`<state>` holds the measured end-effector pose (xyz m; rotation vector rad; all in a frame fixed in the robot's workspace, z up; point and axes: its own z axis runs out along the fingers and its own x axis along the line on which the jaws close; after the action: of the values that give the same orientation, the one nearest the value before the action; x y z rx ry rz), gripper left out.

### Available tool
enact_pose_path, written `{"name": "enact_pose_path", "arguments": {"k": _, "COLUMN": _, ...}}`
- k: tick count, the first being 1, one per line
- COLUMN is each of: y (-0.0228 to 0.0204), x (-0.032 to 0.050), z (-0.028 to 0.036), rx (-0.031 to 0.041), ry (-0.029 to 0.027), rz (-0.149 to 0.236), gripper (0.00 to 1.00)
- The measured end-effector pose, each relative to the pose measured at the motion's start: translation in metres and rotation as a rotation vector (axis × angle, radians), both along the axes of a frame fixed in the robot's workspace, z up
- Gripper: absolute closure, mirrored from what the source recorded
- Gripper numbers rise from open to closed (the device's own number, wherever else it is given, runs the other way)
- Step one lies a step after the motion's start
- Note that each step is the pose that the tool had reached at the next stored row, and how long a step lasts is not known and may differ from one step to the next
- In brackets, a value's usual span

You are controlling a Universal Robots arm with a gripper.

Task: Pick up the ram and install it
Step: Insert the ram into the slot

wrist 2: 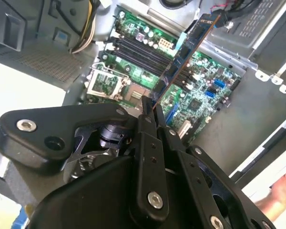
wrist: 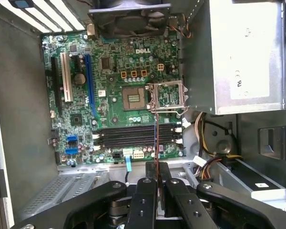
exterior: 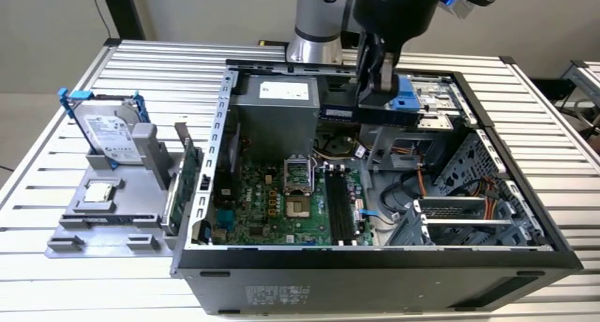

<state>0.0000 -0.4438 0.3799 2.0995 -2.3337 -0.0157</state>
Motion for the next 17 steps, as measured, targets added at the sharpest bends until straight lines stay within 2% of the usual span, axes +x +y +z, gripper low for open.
{"name": "enact_pose_path", "arguments": {"k": 4, "y": 0.0081, "x": 0.0011, "z": -0.0014, "rx": 0.0, "ry": 0.0, "rz": 0.001, "gripper": 1.0}}
{"name": "enact_pose_path", "arguments": {"k": 17, "y": 0.0083, "x": 0.0024, "z": -0.0018, "rx": 0.0, "ry": 0.0002, "rz": 0.002, "gripper": 1.0}}
